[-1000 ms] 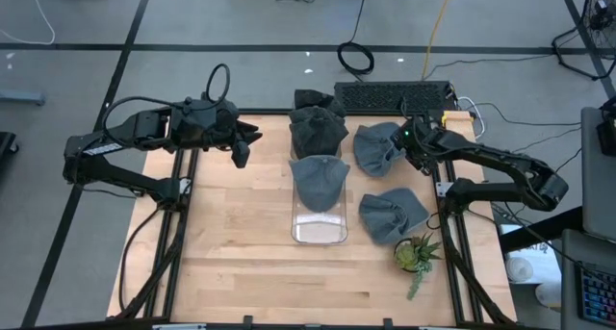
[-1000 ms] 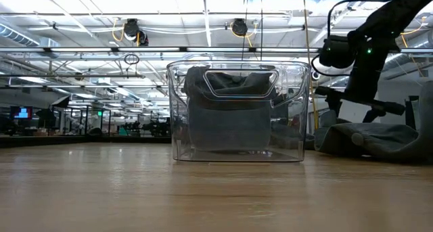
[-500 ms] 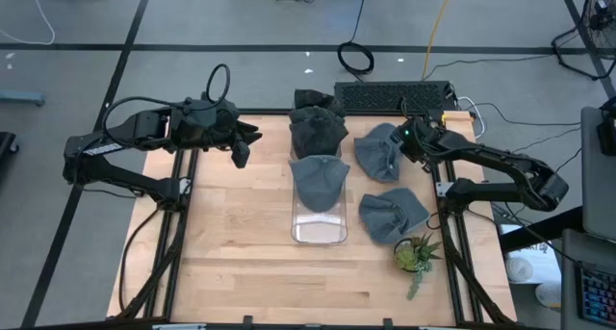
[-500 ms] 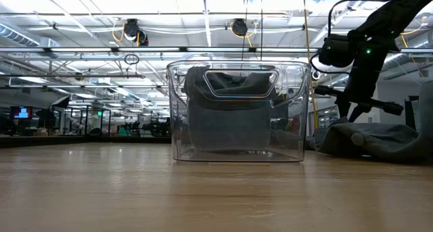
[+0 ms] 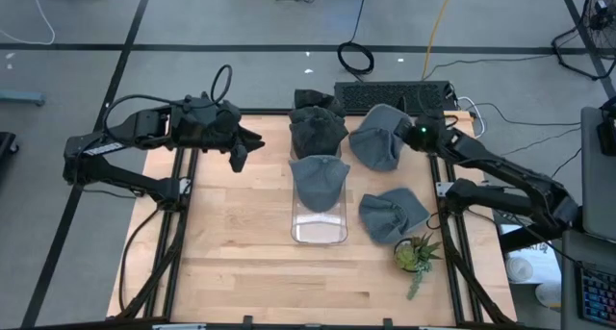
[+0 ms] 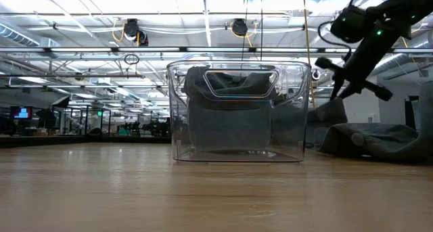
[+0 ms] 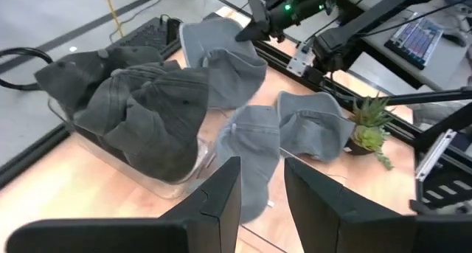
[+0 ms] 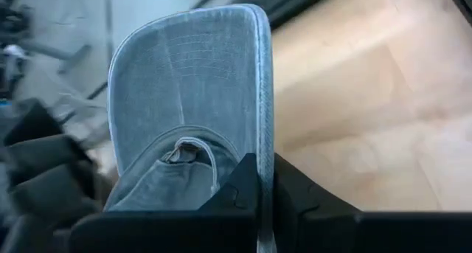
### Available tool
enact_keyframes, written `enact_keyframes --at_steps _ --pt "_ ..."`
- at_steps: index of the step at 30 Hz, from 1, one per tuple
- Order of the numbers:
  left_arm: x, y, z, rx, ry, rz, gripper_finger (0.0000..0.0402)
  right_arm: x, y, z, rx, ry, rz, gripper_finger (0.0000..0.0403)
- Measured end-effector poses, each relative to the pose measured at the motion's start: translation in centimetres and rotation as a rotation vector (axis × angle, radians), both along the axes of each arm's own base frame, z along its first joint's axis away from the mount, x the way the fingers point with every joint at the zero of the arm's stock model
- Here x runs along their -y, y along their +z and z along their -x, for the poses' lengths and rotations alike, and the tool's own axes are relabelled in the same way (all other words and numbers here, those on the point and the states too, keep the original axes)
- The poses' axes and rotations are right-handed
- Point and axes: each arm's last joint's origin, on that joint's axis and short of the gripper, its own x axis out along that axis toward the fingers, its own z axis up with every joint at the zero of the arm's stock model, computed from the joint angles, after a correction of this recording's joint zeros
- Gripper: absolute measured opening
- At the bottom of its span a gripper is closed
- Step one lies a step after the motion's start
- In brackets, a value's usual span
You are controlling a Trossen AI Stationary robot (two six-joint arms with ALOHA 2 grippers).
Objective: Pick & Place hat
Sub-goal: Put the top blue cap into the bottom transparent bin
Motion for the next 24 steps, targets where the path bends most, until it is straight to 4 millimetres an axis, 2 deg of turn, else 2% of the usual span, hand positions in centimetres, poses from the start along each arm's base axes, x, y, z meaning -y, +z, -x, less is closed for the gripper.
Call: enact_keyframes --at_steps 9,24 --pt "-0.6 0.1 0.0 0.027 -0.028 0.074 0.0113 -0.8 2.9 1.0 -0.024 0.098 0.206 0.0001" --pt "-2.0 1.5 -0.3 0.212 0.005 0.206 0.0113 -0.5 15.3 1.1 -0.307 0.256 0.722 0.0"
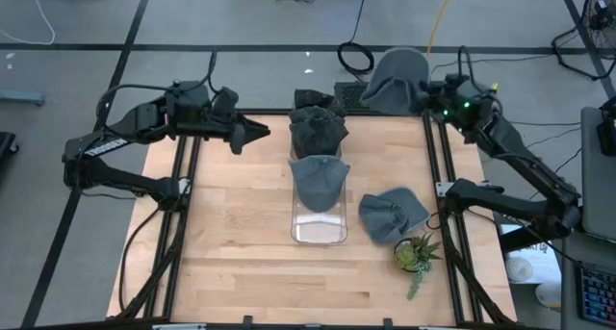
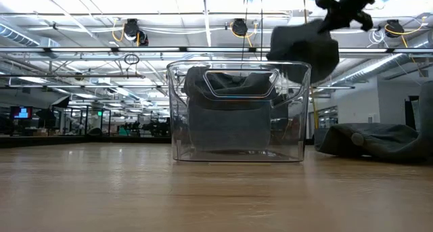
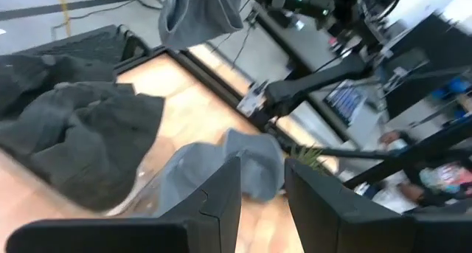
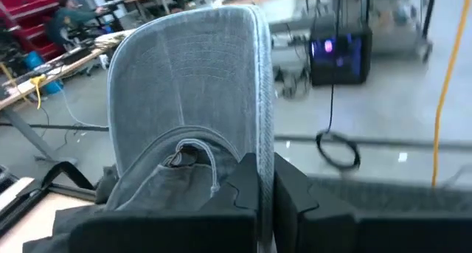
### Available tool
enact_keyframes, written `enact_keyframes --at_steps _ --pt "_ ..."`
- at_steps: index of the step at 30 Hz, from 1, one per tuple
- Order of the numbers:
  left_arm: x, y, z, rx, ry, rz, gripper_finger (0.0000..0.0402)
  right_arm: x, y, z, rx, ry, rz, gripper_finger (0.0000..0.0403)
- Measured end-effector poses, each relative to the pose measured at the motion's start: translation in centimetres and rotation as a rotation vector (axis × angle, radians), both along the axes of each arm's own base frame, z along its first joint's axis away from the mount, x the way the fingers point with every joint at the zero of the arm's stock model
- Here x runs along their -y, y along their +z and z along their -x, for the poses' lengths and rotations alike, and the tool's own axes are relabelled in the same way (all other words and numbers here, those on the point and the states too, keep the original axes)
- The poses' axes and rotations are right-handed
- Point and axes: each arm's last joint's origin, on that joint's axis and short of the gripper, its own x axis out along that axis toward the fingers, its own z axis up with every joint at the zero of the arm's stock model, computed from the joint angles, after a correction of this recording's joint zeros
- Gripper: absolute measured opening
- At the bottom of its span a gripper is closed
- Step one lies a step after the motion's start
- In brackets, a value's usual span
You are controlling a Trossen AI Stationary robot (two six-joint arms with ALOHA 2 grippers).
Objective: Pick & Place hat
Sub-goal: Put the top blue cap into the bottom transparent bin
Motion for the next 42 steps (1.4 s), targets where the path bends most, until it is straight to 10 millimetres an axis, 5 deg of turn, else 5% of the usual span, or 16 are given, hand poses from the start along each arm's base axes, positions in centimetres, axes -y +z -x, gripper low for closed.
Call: enact_keyframes --at_steps 17,31,42 --pt "-1.9 1.8 0.1 0.219 0.01 0.162 0.0114 -1.3 8.9 -2.5 -0.231 0.361 0.407 0.0" --pt "-2.3 3.3 0.2 0.372 -0.052 0.219 0.0117 -4.3 13.7 -6.6 -0.426 0.59 0.818 0.0" --pt "-1.8 3.8 0.2 0.394 -0.178 0.387 0.0247 -7.8 15.6 -10.9 -0.641 0.663 1.249 0.0"
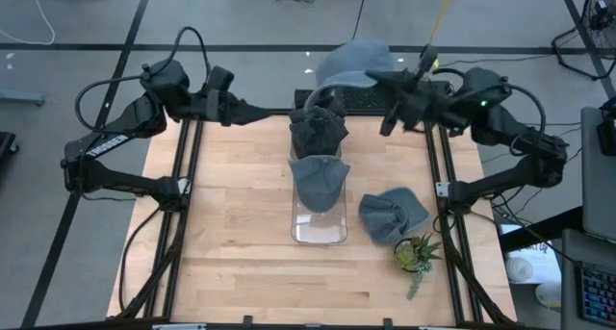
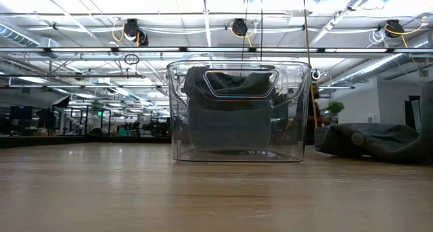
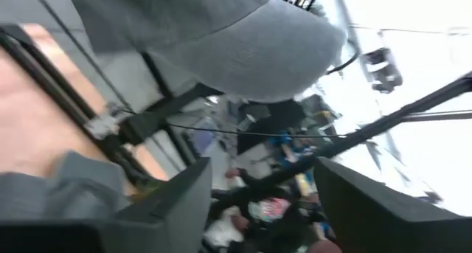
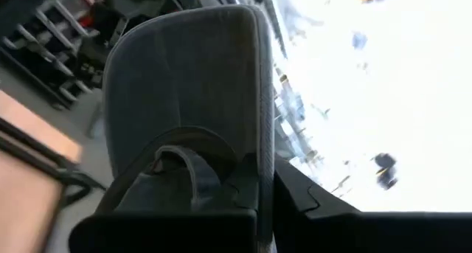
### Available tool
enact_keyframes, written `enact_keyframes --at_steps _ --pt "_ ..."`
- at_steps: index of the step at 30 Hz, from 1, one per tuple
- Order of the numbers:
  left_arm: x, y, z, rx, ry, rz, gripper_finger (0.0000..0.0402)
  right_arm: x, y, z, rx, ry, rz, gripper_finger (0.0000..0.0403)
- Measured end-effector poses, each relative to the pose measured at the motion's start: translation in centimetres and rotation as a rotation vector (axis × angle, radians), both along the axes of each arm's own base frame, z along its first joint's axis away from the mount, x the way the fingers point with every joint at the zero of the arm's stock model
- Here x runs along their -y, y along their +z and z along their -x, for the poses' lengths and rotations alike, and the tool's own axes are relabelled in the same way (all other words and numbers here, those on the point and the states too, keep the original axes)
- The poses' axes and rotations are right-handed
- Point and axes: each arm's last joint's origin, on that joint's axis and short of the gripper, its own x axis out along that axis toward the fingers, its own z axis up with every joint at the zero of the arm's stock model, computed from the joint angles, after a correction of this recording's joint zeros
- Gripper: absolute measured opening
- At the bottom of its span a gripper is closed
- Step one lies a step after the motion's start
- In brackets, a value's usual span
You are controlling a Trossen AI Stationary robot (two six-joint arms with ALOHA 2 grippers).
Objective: Pick & Place hat
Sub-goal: Put the top blue cap into the bottom transparent bin
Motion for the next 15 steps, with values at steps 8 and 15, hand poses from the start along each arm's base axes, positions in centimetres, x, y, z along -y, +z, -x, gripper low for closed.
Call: enact_keyframes --at_steps 8,15 --pt "0.3 0.8 0.0 0.049 -0.115 0.142 0.0326 -3.8 0.1 -3.9 -0.085 -0.034 0.358 0.0" --pt "0.6 0.7 0.0 0.02 -0.192 0.208 0.0359 -6.7 -0.4 -6.0 -0.145 -0.09 0.618 0.0"
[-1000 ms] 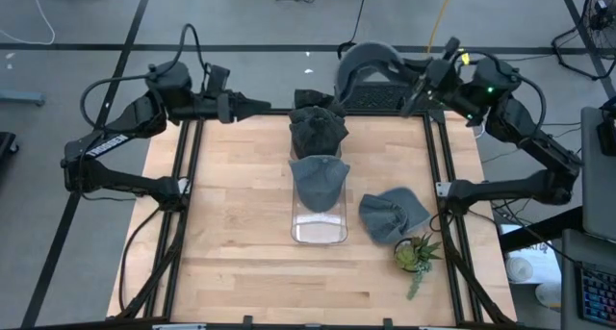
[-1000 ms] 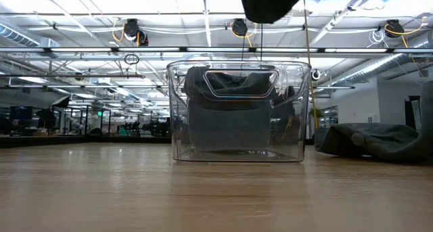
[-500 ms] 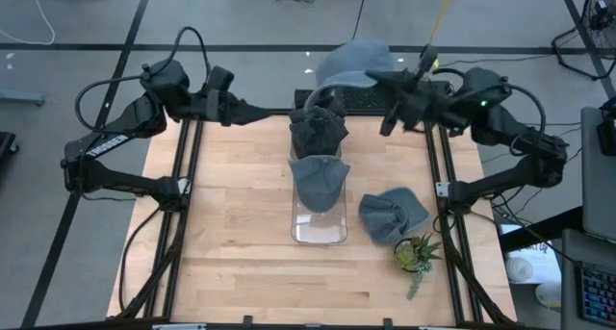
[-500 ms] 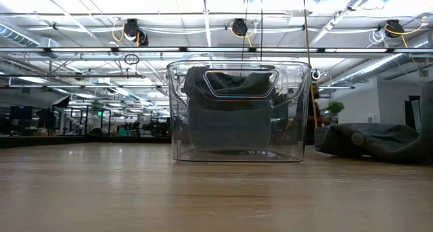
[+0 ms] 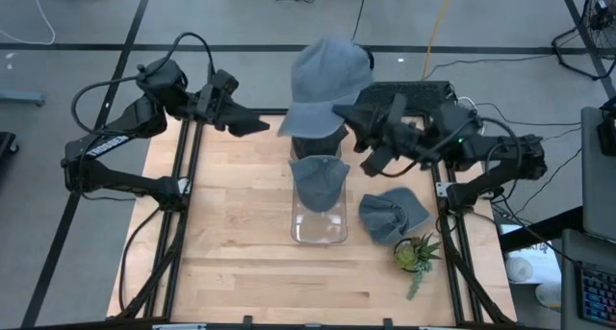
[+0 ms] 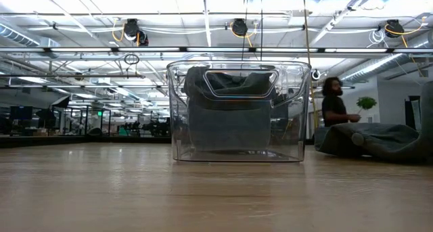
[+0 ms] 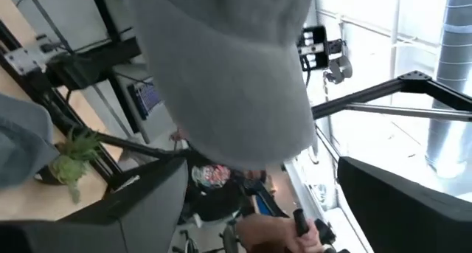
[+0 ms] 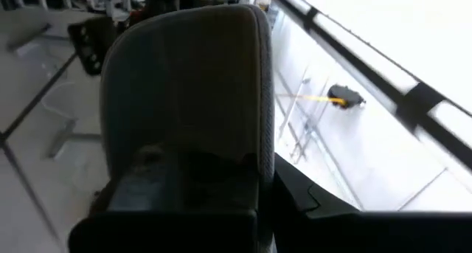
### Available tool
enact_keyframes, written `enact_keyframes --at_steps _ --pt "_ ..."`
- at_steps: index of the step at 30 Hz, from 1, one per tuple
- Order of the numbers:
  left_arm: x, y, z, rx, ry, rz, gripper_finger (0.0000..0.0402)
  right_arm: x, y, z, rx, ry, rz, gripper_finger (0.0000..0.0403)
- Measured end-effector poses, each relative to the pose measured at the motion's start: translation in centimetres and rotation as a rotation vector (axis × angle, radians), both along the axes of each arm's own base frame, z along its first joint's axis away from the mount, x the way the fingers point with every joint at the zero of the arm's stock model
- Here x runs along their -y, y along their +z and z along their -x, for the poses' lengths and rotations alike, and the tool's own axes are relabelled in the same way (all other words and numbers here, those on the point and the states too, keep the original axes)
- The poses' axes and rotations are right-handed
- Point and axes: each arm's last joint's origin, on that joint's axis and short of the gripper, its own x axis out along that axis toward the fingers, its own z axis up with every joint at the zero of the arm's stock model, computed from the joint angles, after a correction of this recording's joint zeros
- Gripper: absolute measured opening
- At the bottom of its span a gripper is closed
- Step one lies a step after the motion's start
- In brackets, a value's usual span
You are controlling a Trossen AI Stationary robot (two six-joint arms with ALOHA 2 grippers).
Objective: Pick & Place hat
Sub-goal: Put the top blue cap into the bottom transparent bin
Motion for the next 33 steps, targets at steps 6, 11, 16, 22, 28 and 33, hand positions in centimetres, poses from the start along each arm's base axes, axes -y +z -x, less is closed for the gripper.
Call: enact_keyframes --at_steps 6,11,16,22,28,33 --pt "-0.2 -0.4 -0.7 -0.028 -0.017 0.035 0.0354 -1.6 -0.1 -0.8 0.018 0.021 0.086 0.0" --pt "-0.2 -0.7 -1.8 -0.034 -0.062 0.062 0.0345 -2.3 -0.2 -1.5 0.04 0.023 0.122 0.0" --pt "0.2 -0.1 -2.9 0.052 -0.111 0.079 0.0343 -2.6 -0.6 -2.2 0.025 0.023 0.139 0.0" --pt "0.7 0.4 -3.5 0.108 -0.183 0.101 0.0333 -2.9 -0.6 -2.1 0.025 0.028 0.157 0.0" --pt "0.7 0.4 -3.5 0.107 -0.206 0.093 0.0268 -2.8 -0.5 -1.9 0.015 0.024 0.157 0.0" --pt "0.8 0.5 -3.4 0.107 -0.214 0.09 0.0175 -2.8 -0.7 -1.9 -0.005 0.021 0.159 0.0"
